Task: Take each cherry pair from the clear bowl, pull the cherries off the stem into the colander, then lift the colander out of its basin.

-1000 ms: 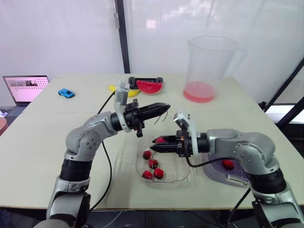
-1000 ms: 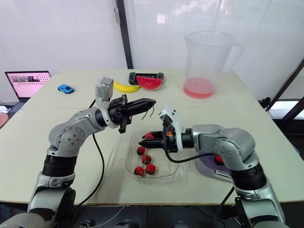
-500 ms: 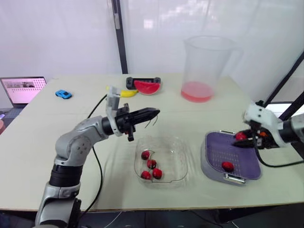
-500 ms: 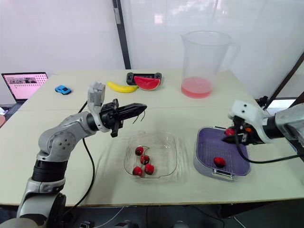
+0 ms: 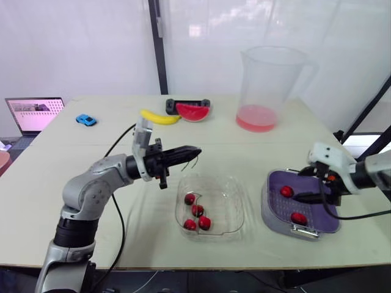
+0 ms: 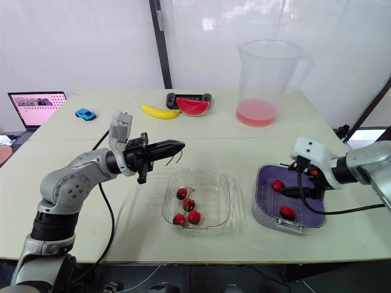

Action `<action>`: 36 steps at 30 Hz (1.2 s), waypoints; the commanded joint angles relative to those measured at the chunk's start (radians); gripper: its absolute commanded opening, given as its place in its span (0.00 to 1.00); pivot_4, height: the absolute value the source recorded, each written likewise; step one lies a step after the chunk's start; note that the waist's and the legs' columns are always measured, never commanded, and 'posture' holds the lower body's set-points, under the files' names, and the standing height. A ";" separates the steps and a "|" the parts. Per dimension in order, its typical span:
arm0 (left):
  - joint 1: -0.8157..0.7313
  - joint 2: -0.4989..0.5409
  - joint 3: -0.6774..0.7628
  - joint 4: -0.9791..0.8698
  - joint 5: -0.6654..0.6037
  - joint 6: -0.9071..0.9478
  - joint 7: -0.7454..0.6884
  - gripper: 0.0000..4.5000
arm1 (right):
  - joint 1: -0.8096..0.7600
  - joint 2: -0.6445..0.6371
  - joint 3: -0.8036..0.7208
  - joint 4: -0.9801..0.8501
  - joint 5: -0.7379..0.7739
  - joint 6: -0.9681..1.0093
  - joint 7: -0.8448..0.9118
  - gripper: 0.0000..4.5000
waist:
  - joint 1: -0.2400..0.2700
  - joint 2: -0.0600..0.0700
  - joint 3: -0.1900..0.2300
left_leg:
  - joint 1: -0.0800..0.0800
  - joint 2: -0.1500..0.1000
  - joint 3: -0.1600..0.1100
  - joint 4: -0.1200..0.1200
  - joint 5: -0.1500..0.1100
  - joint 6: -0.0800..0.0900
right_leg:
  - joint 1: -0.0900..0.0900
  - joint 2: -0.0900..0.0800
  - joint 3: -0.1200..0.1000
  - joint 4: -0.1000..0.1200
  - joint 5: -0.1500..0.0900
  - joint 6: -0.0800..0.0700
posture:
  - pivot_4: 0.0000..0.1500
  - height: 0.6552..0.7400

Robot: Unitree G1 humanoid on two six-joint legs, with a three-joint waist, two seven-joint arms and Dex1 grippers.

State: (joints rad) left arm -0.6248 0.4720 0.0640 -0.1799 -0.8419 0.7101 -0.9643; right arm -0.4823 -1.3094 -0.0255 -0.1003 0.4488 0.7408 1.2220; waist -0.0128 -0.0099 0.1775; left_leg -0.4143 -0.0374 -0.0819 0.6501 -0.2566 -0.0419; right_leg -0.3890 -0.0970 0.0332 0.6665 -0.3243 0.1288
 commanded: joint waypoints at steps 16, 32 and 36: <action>0.305 0.252 0.289 -0.173 -0.086 0.167 0.172 0.00 | -0.302 0.409 -0.135 -0.153 0.519 0.244 -0.063 1.00 | -0.004 0.000 0.000 | -0.001 0.001 -0.001 0.001 0.000 0.000 | 0.000 0.000 -0.001 0.000 0.000 0.000 | 1.00 1.00; 0.639 0.222 0.422 -0.066 0.040 0.121 0.336 0.30 | -0.332 0.336 -0.033 -0.106 0.341 0.114 0.033 1.00 | 0.001 0.000 0.000 | -0.001 0.001 -0.001 -0.001 0.000 0.000 | -0.001 -0.001 -0.001 0.000 0.000 0.000 | 1.00 1.00; 0.635 0.231 0.428 -0.028 0.051 0.080 0.311 0.75 | -0.322 0.312 -0.048 -0.108 0.342 0.116 0.037 1.00 | 0.000 0.000 0.000 | -0.001 0.001 -0.001 -0.001 0.000 0.000 | -0.001 -0.001 -0.001 0.000 0.000 0.000 | 1.00 1.00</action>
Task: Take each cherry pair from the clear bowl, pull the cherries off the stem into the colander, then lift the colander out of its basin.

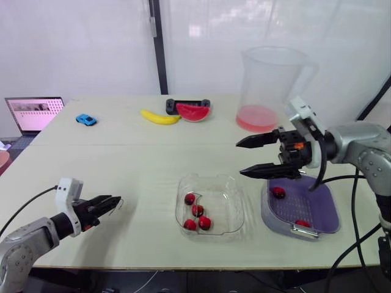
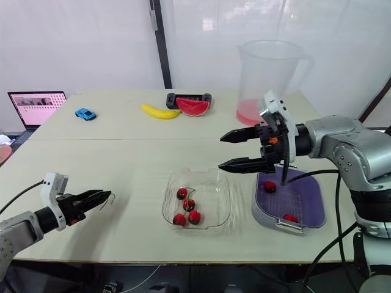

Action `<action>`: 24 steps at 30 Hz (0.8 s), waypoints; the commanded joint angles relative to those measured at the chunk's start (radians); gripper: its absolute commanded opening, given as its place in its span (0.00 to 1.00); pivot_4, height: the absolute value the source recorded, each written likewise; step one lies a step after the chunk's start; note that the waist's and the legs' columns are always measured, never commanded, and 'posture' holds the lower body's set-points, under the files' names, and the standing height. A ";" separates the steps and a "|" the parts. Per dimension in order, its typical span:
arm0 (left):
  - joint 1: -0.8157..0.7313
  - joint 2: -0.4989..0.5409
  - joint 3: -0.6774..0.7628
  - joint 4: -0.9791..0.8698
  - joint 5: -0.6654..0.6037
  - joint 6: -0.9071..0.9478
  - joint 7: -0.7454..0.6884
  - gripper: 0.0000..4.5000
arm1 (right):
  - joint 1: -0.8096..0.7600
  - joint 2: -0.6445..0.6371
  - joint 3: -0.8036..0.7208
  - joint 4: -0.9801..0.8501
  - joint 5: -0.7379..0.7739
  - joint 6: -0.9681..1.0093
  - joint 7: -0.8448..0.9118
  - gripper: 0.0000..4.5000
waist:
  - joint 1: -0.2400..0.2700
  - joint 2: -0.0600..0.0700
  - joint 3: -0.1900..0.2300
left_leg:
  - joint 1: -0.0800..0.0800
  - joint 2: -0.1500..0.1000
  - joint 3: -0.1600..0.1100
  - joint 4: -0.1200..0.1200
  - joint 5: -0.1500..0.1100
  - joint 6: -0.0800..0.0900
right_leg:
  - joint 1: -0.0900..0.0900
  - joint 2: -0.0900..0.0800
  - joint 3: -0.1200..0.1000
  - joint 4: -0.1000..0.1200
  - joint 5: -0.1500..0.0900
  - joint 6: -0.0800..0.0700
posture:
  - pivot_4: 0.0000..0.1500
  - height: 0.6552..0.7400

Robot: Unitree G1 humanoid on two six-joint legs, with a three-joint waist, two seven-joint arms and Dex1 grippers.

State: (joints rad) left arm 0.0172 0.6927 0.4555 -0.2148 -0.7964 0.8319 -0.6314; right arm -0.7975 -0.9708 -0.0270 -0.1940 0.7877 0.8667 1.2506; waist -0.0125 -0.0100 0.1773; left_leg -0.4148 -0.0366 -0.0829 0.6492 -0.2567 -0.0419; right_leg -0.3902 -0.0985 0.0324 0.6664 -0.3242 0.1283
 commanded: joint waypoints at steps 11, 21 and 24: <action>-0.117 0.112 0.069 -0.044 -0.115 0.019 -0.099 0.99 | 0.044 -0.153 -0.116 0.005 -0.009 -0.006 0.045 1.00 | 0.002 0.000 0.000 | 0.000 0.000 0.000 -0.001 0.000 0.000 | 0.000 -0.001 0.000 0.000 0.000 0.000 | 1.00 1.00; -0.397 0.336 -0.156 -0.087 -0.122 -0.003 -0.484 0.99 | 0.320 -0.326 -0.368 -0.074 0.000 0.122 0.024 1.00 | -0.001 0.001 0.000 | -0.002 0.000 0.001 -0.002 0.000 0.000 | -0.002 0.000 0.000 -0.001 0.000 0.000 | 1.00 1.00; -0.564 0.339 -0.246 -0.015 -0.071 -0.034 -0.531 0.99 | 0.447 -0.359 -0.471 -0.087 -0.028 0.122 0.042 1.00 | 0.003 0.001 0.001 | -0.002 0.000 0.002 -0.001 0.000 0.000 | 0.000 0.001 -0.001 -0.001 0.000 0.000 | 1.00 1.00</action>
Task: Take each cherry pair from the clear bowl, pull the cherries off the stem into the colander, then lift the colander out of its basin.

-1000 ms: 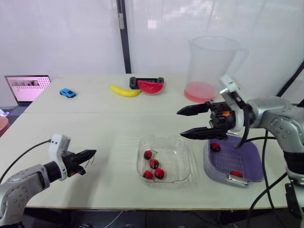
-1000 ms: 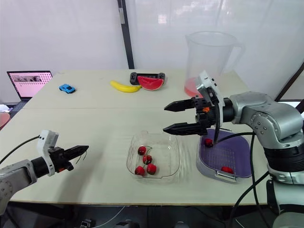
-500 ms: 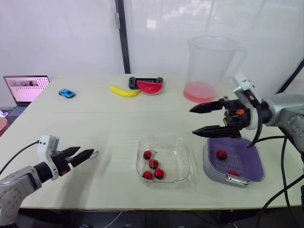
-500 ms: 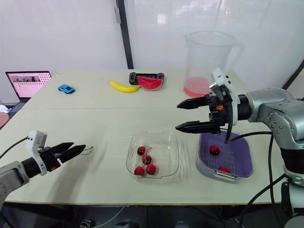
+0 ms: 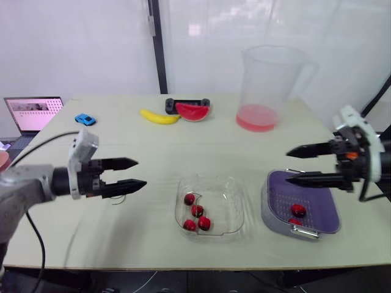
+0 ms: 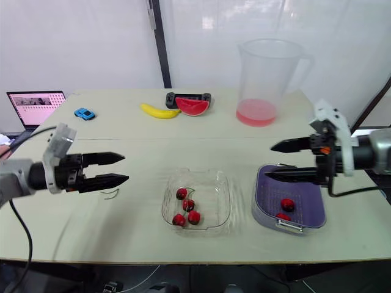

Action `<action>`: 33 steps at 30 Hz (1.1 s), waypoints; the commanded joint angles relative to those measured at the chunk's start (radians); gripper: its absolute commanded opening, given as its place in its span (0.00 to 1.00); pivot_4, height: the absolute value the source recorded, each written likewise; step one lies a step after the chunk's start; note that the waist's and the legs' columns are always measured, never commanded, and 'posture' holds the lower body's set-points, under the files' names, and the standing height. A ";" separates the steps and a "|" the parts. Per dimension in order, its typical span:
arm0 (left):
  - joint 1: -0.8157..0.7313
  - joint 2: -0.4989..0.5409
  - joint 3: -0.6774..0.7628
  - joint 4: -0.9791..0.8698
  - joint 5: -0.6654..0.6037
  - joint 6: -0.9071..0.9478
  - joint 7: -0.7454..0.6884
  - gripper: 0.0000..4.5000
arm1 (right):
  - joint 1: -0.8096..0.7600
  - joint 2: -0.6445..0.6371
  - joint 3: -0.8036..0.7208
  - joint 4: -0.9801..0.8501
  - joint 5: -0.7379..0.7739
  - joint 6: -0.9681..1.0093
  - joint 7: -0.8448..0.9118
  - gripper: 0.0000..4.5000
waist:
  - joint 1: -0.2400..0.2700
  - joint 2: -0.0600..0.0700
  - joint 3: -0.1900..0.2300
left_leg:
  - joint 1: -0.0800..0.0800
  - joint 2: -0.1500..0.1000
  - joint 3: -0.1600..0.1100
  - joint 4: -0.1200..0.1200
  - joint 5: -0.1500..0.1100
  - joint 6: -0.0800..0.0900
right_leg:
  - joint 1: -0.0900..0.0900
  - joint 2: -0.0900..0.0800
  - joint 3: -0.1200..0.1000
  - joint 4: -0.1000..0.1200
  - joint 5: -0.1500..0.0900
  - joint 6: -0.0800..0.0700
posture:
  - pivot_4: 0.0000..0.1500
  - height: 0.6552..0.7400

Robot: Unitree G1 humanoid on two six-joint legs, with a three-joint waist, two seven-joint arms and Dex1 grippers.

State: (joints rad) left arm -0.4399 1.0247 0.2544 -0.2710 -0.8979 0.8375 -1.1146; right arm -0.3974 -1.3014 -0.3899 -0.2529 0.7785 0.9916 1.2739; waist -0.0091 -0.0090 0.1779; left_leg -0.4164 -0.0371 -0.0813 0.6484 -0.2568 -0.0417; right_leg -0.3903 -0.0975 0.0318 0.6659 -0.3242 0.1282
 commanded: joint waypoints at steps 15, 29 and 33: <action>-0.243 -0.001 -0.169 0.110 0.081 -0.017 -0.213 0.99 | -0.080 0.143 0.128 -0.289 0.053 0.029 -0.255 1.00 | -0.029 0.001 0.000 | 0.002 0.001 0.000 0.000 0.000 0.001 | 0.001 0.002 0.001 0.001 0.000 0.000 | 1.00 1.00; -0.144 -0.019 -0.118 0.036 0.098 -0.018 -0.098 0.99 | -0.490 0.571 0.726 -0.284 -0.019 0.446 -0.564 1.00 | -0.027 0.000 0.000 | -0.006 0.000 -0.004 0.004 0.000 0.000 | -0.006 0.000 -0.001 0.003 0.000 0.000 | 1.00 1.00; -0.116 -0.014 -0.108 0.008 0.117 -0.037 -0.077 0.99 | -0.577 0.611 0.850 -0.238 -0.086 0.598 -0.669 1.00 | -0.035 0.000 0.000 | -0.006 0.000 -0.004 0.004 0.001 -0.001 | -0.006 0.000 -0.001 0.005 0.000 0.000 | 1.00 1.00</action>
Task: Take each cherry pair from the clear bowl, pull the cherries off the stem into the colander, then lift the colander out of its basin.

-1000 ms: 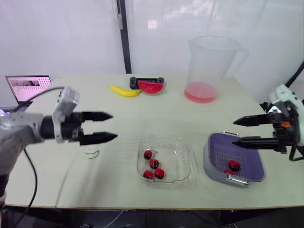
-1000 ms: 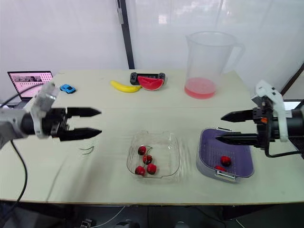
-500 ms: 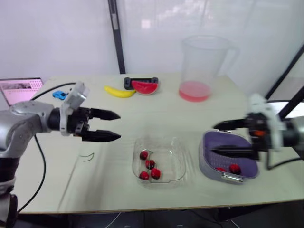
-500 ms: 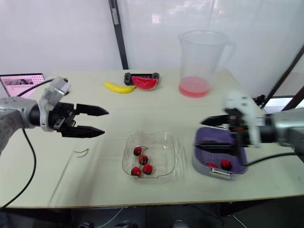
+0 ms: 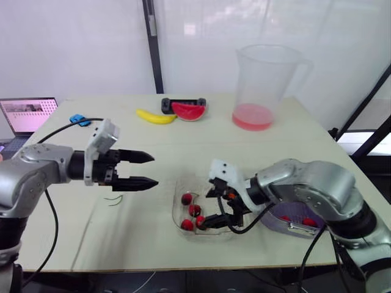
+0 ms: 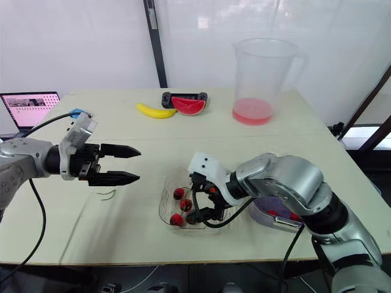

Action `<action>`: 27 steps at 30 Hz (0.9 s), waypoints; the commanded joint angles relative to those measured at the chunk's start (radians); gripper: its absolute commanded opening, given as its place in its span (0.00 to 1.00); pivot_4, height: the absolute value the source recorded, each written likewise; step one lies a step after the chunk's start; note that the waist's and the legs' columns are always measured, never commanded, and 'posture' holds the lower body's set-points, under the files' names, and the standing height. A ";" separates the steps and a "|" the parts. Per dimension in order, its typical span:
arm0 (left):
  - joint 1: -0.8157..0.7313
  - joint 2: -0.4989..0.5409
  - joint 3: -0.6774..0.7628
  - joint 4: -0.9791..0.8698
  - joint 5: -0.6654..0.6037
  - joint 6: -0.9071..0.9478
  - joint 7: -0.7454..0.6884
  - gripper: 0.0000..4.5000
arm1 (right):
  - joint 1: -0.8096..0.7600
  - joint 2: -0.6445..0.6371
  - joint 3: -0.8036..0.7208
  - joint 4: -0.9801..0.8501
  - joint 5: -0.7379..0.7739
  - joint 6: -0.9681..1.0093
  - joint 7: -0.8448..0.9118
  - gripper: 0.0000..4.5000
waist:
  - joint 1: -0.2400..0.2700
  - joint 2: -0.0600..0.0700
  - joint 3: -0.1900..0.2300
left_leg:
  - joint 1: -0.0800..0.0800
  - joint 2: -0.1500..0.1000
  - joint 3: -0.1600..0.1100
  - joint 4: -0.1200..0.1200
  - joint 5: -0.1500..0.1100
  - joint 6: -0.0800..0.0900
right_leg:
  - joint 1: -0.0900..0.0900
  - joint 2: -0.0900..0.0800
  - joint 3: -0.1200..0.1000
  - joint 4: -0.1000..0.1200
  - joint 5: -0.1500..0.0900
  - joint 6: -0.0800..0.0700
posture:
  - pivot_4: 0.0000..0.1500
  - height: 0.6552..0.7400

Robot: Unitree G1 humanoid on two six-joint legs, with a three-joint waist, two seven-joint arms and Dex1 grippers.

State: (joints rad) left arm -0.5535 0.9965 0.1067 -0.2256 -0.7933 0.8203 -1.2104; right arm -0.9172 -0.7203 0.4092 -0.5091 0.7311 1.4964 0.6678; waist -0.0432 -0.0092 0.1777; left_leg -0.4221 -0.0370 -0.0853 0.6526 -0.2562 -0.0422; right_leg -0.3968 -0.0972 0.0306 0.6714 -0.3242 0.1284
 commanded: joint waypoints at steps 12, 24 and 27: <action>-0.013 0.008 0.081 -0.051 0.023 -0.050 0.067 0.99 | -0.043 0.162 0.074 0.126 -0.027 0.118 -0.160 1.00 | -0.001 0.000 0.000 | 0.000 -0.001 0.000 0.000 0.000 0.000 | -0.002 0.000 0.000 0.004 0.000 0.000 | 1.00 1.00; -0.050 -0.022 0.057 -0.028 0.077 -0.088 0.116 1.00 | -0.037 0.218 0.119 0.200 -0.034 0.118 -0.219 0.61 | -0.001 0.000 0.000 | 0.000 -0.001 0.001 0.000 0.000 0.000 | -0.006 0.000 0.000 0.010 0.000 0.000 | 1.00 1.00; -0.067 -0.035 0.054 -0.037 0.064 -0.074 0.113 1.00 | -0.034 0.211 0.131 0.199 -0.043 0.118 -0.222 0.61 | -0.003 0.000 0.000 | 0.000 -0.001 0.001 0.000 0.000 0.000 | -0.006 0.000 0.000 0.010 0.000 0.000 | 1.00 1.00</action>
State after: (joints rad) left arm -0.6027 0.9548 0.1372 -0.2480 -0.7134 0.7407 -1.1004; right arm -0.9462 -0.5030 0.5456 -0.2954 0.6913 1.6076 0.4479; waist -0.0457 -0.0095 0.1776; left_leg -0.4223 -0.0387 -0.0843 0.6528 -0.2560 -0.0426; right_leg -0.4024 -0.0972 0.0307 0.6815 -0.3242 0.1284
